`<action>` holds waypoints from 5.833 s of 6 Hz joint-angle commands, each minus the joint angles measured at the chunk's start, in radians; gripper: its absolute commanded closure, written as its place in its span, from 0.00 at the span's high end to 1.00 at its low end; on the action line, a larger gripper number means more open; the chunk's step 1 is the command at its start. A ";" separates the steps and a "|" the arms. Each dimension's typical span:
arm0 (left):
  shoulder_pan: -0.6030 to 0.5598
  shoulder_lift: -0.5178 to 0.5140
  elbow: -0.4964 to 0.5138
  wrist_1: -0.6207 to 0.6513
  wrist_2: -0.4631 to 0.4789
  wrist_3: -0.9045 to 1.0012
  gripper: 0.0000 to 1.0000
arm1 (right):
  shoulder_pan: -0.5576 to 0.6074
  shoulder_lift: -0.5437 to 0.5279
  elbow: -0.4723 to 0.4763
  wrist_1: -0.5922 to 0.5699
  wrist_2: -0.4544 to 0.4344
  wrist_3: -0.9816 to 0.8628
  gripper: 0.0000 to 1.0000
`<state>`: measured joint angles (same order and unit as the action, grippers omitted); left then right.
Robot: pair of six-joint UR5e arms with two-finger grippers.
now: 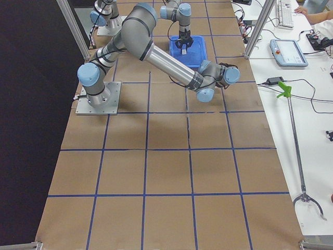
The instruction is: Assemble white blocks and place on blue tray
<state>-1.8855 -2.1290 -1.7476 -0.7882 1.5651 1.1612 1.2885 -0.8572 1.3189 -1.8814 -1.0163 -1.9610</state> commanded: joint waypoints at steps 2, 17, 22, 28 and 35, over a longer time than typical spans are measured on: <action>0.003 0.035 0.003 -0.017 0.007 -0.005 0.99 | 0.005 -0.139 0.125 -0.008 0.013 0.123 0.24; 0.326 0.641 0.192 -0.841 0.026 -1.230 0.99 | 0.452 -0.160 0.648 -0.961 0.013 0.738 0.25; 0.324 0.632 0.211 -0.853 0.010 -1.276 0.99 | 0.453 -0.151 0.649 -0.961 0.016 0.740 0.26; 0.324 0.632 0.212 -0.853 0.006 -1.276 0.99 | 0.453 -0.152 0.649 -0.961 0.018 0.740 0.41; 0.324 0.632 0.215 -0.853 0.003 -1.276 0.99 | 0.453 -0.152 0.648 -0.963 0.041 0.742 0.55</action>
<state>-1.5616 -1.4971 -1.5329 -1.6413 1.5679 -0.1151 1.7411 -1.0095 1.9675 -2.8440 -0.9770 -1.2206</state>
